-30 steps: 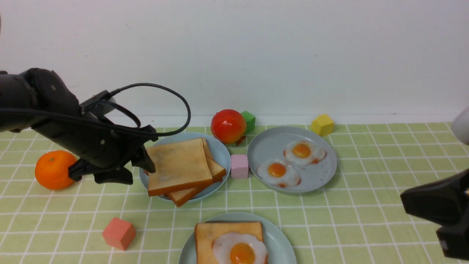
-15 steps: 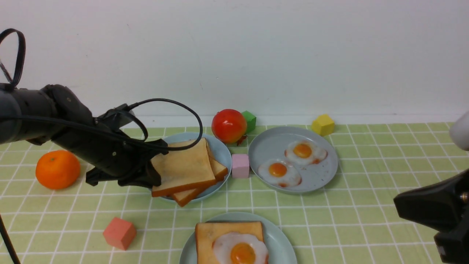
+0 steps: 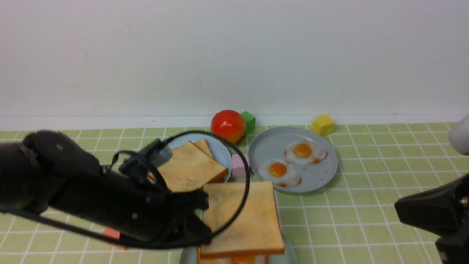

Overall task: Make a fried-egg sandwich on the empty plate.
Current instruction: Use the left arm to place a slice of bread on the fried egg in the middle

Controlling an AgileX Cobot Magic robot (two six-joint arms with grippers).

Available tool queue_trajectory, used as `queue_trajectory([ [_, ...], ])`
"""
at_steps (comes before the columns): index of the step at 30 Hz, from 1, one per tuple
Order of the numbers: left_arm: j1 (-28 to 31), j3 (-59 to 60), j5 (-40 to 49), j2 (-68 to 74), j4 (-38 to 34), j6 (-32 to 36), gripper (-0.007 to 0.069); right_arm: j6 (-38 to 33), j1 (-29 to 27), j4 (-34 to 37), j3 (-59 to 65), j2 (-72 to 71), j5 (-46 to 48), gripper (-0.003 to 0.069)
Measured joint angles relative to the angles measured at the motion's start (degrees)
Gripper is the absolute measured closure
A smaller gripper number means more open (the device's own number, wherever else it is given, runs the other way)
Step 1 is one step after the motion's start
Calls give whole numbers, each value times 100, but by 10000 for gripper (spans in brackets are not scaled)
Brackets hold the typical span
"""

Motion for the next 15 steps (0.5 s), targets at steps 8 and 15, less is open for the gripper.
queue_trajectory([
  [8, -372, 610, -995, 6, -238, 17, 610, 0, 0, 0, 0, 0, 0, 655],
  [15, -372, 610, -817, -27, -115, 17, 412, 207, 0, -13, 405, -386, -551, 651],
])
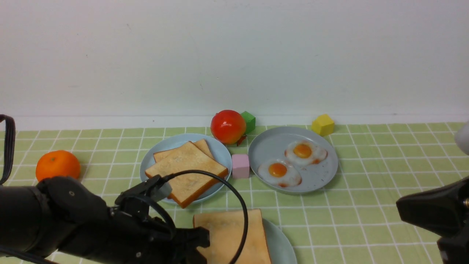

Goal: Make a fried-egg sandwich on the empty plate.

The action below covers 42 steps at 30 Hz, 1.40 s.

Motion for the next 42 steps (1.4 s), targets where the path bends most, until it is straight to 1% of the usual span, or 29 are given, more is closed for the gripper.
queue_trajectory([
  [1, 0, 0, 35, -18, 58, 0, 374, 10, 0, 0, 102, -116, -127, 651],
  [2, 0, 0, 86, -65, 135, 0, 314, 40, 0, 0, 327, -388, -399, 651],
  [3, 0, 0, 123, -103, 201, 0, 285, 46, 0, -16, 449, -597, -534, 651],
  [4, 0, 0, 172, -186, 275, -25, 239, 63, 0, -61, 659, -877, -726, 649],
  [5, 0, -11, 215, -255, 344, -61, 221, 64, 0, -82, 787, -993, -828, 648],
  [6, 0, -49, 354, -457, 524, -182, 155, 64, 0, -160, 1088, -1422, -1004, 647],
  [8, 0, -148, 678, -838, 893, -425, 92, 68, 0, -295, 1506, -2057, -1111, 645],
  [9, 0, -198, 845, -1022, 1111, -558, 75, 68, 0, -312, 1714, -2362, -1120, 644],
  [11, 0, -243, 1358, -1664, 1680, -1136, 50, 68, 0, -322, 2110, -2917, -1139, 643],
  [12, 0, -243, 1358, -1664, 1680, -1136, 50, 68, 0, -324, 2110, -2966, -1139, 643],
  [13, 0, -243, 1666, -2103, 2170, -1628, 49, 68, 0, -329, 2403, -3319, -1273, 643],
  [14, 0, -243, 1804, -2433, 2422, -1871, 52, 68, 0, -336, 2571, -3496, -1402, 643],
  [15, 0, -243, 2002, -2781, 2767, -2213, 64, 68, 0, -349, 2724, -3637, -1565, 642],
  [17, 0, -243, 2333, -3507, 3224, -2708, 109, 68, 0, -354, 2982, -3819, -1947, 642],
  [19, 0, -243, 2657, -4212, 3460, -3029, 187, 68, 0, -354, 3162, -3885, -2306, 641],
  [20, 0, -243, 2697, -4212, 3476, -3056, 197, 68, 0, -354, 3176, -3893, -2341, 641],
  [21, 0, -243, 3023, -4800, 3551, -3247, 319, 68, 0, -354, 3265, -3893, -2567, 638],
  [25, 0, -243, 3493, -5809, 3681, -3491, 603, 68, 0, -354, 3322, -3897, -2733, 634],
  [26, 0, -243, 3495, -5851, 3690, -3492, 611, 68, 0, -354, 3322, -3897, -2742, 634],
  [27, 0, -243, 3498, -6228, 3778, -3523, 638, 68, 0, -354, 3322, -3897, -2753, 631],
  [33, 0, -243, 3541, -6841, 3826, -3540, 638, 75, 0, -354, 3322, -3897, -2778, 622],
  [42, 0, -243, 3630, -6907, 3831, -3543, 638, 75, 0, -354, 3322, -3897, -2789, 610],
])
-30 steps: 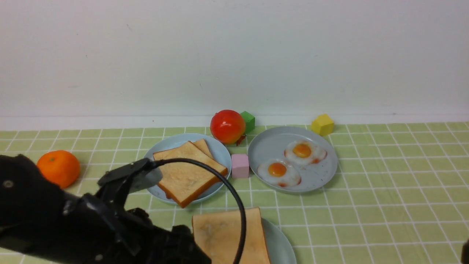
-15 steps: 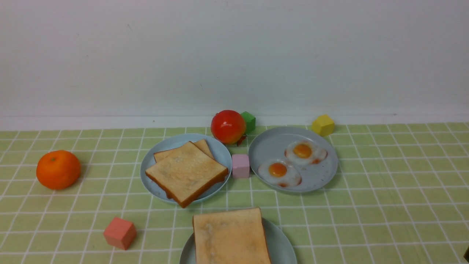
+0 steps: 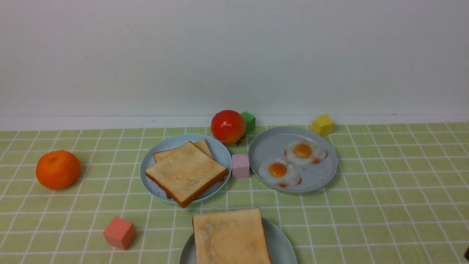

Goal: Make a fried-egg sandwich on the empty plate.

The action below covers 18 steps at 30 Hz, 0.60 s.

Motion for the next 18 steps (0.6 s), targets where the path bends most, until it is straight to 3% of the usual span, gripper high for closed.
queue_trajectory([
  [2, 0, 10, -49, -6, 171, 196, 638, 0, 0, 0, 0, 0, -7, 608],
  [6, 336, 509, -943, -368, 1242, 879, 638, 0, 0, 0, 0, 0, -7, 601],
  [14, 1571, 2865, -3844, -1700, 2478, 836, 638, 0, 0, 0, 0, 0, -7, 592],
  [18, 2065, 3851, -4462, -1819, 2533, 782, 638, 0, 0, 5, 0, -3, -1, 587],
])
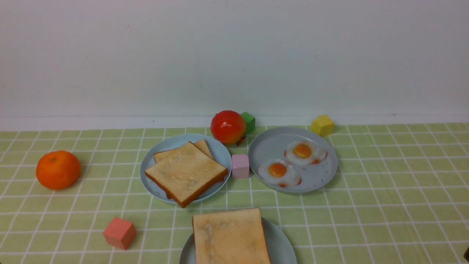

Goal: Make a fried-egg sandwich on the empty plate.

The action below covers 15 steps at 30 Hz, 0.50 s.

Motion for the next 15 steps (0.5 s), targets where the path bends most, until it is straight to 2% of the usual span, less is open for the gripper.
queue_trajectory([
  [5, 182, 189, 495, 0, -117, -12, 638, 0, 0, -6, 6, 0, 0, 578],
  [15, 182, 194, 516, 0, -142, -17, 637, 6, 0, -6, 6, 0, 0, 564],
])
